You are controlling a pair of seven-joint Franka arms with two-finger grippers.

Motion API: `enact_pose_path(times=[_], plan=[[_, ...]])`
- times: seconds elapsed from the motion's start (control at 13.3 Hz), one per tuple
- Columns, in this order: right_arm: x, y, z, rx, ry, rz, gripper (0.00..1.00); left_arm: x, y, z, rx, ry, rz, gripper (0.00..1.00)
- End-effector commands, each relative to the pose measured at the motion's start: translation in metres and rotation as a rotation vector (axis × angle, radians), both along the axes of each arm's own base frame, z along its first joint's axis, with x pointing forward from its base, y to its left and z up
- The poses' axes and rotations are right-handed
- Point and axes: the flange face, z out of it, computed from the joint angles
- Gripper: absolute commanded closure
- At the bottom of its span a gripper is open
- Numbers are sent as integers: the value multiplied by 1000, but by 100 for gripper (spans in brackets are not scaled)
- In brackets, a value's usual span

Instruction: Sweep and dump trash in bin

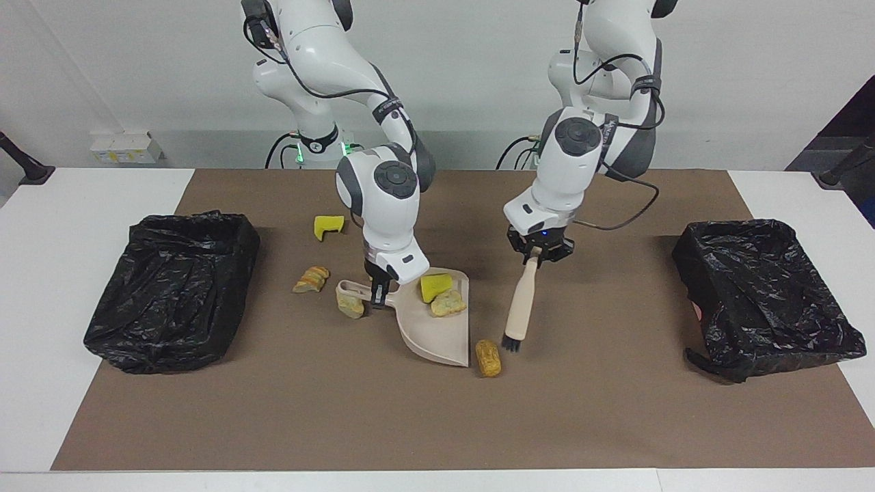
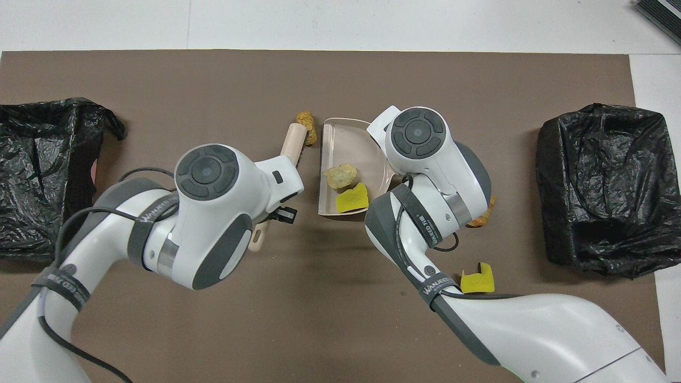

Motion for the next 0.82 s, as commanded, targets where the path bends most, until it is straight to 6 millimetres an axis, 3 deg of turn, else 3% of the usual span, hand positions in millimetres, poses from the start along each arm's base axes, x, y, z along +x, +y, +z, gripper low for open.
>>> enact_pose_path(times=[0.0,0.15,0.22,0.3,0.38,0.53,0.75], plan=[[4,-11,-1,4,15,25,100,52,10,-20,46,-12,-43,100],[4,-12,-3,30,29,3,100,61,9,-36,81,-7,-109,100],[5,-11,-6,36,35,-5,100,60,2,-52,99,20,-129,100],[5,-11,-8,39,38,-15,100,53,-18,-83,142,54,-176,100],[4,-11,-8,46,44,-21,100,45,-34,-83,145,56,-202,100],[3,-10,-9,58,52,-46,100,36,-37,-83,155,95,-199,100],[2,-10,-11,57,53,-58,100,-4,-56,-66,130,149,-204,100]])
